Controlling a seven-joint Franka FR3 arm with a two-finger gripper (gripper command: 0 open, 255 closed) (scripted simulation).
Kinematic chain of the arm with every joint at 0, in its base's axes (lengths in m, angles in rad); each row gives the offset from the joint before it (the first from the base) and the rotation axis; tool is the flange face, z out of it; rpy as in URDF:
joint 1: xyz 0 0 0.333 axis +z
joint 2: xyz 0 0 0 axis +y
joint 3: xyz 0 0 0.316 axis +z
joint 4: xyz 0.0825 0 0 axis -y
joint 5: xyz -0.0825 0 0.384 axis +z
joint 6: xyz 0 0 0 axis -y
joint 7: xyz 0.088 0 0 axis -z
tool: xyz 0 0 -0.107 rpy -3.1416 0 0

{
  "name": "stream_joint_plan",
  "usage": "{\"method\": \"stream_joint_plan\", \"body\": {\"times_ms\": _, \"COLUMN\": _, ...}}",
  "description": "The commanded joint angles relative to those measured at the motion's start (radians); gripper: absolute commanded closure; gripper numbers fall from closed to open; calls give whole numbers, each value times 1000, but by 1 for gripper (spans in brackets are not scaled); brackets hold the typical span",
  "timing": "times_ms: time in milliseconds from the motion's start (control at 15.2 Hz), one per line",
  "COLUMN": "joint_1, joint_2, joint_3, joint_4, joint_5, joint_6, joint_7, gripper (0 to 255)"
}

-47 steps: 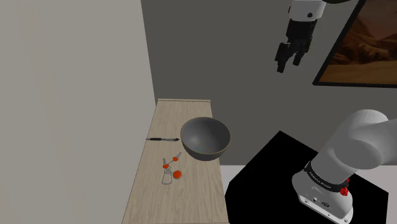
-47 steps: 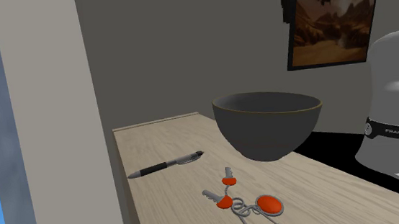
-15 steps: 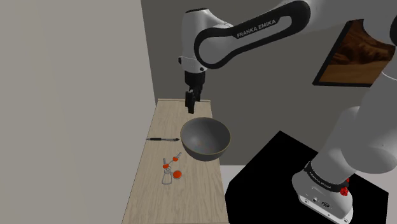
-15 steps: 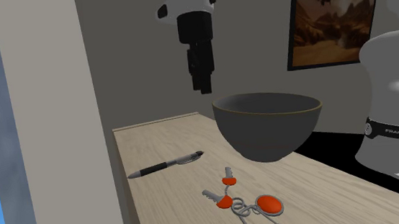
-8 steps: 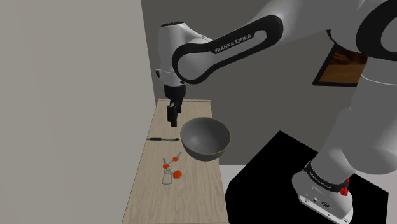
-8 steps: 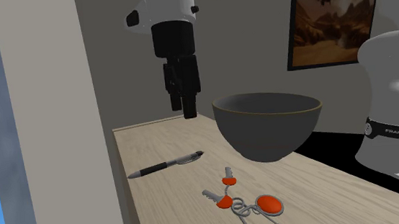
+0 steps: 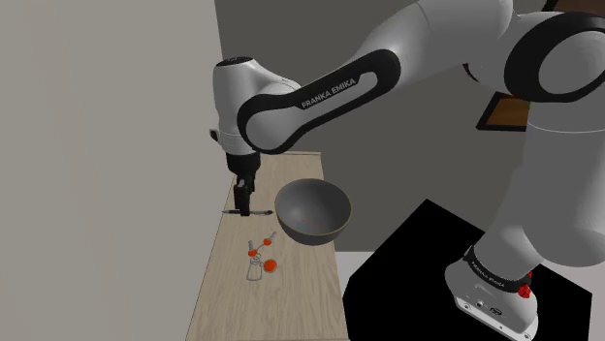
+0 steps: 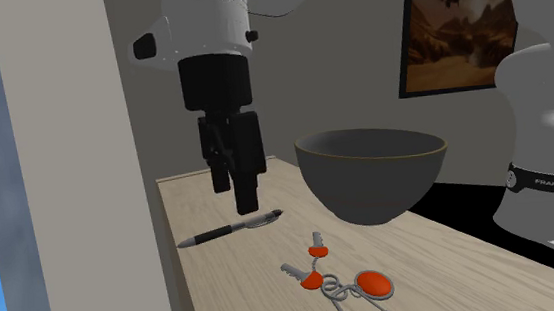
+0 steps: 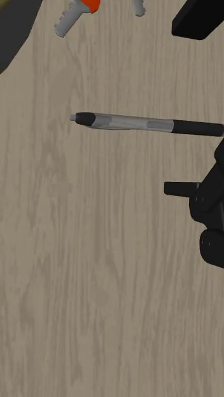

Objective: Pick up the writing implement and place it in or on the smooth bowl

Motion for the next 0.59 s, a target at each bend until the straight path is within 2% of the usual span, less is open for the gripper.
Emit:
{"method": "stream_joint_plan", "body": {"times_ms": 0, "joint_1": 2, "joint_2": 14, "joint_3": -1, "joint_4": -7, "joint_5": -4, "joint_6": 22, "joint_7": 0, "gripper": 0}}
{"method": "stream_joint_plan", "body": {"times_ms": 198, "joint_1": 6, "joint_2": 35, "joint_3": -4, "joint_4": -27, "joint_5": -11, "joint_6": 62, "joint_7": 4, "gripper": 0}}
{"method": "stream_joint_plan", "body": {"times_ms": 528, "joint_1": 6, "joint_2": 35, "joint_3": -4, "joint_4": -27, "joint_5": -10, "joint_6": 62, "joint_7": 4, "gripper": 0}}
